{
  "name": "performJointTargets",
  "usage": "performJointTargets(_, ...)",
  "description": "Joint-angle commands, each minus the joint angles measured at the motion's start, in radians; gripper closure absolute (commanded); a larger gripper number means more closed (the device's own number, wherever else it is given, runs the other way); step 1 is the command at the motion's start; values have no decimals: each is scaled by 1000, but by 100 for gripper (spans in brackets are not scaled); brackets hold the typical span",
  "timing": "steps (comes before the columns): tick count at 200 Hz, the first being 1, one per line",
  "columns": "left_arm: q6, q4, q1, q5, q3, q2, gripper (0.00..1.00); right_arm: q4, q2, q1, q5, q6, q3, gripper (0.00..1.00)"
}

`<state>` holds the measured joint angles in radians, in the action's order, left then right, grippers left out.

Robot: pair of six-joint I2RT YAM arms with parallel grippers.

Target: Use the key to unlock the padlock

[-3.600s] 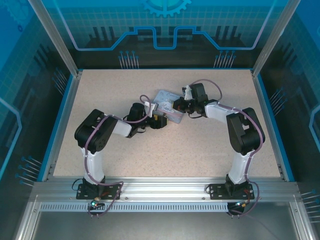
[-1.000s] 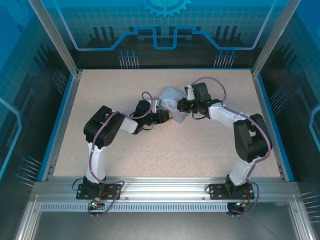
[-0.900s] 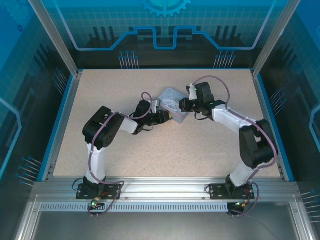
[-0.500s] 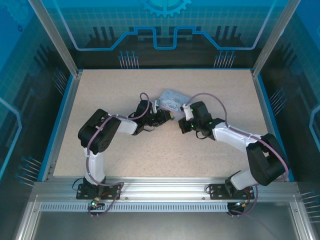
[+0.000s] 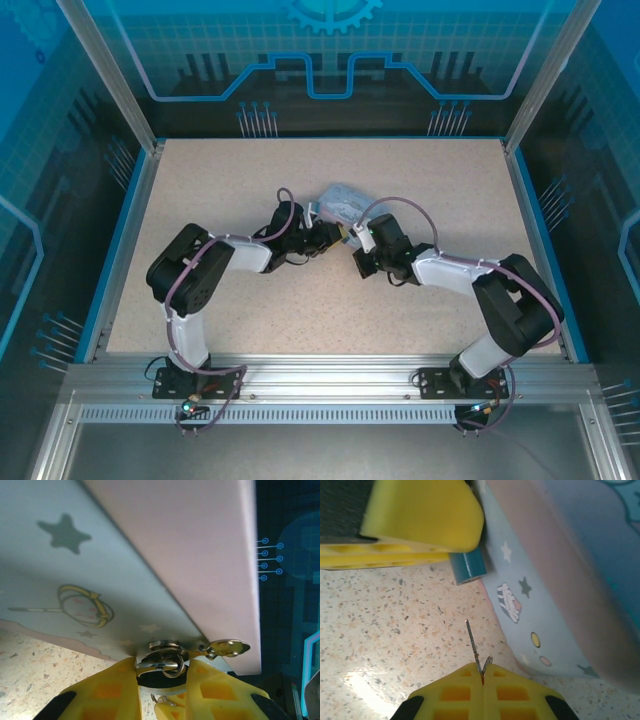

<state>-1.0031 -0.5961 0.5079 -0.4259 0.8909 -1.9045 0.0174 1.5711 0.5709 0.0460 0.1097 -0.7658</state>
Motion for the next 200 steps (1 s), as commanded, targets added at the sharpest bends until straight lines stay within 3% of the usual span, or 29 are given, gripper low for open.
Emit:
performJointTargets(1, -24, -24, 8, -11, -15, 44, 89, 24, 14, 4, 48, -20, -32, 100)
performJointTargets(136, -77, -40, 32, -6, -22, 68, 91, 79, 31, 11, 50, -39, -35, 100)
performJointTargets(200, -124, -30, 43, -10, 3, 62, 92, 33, -100, 12, 85, 4, 55, 100)
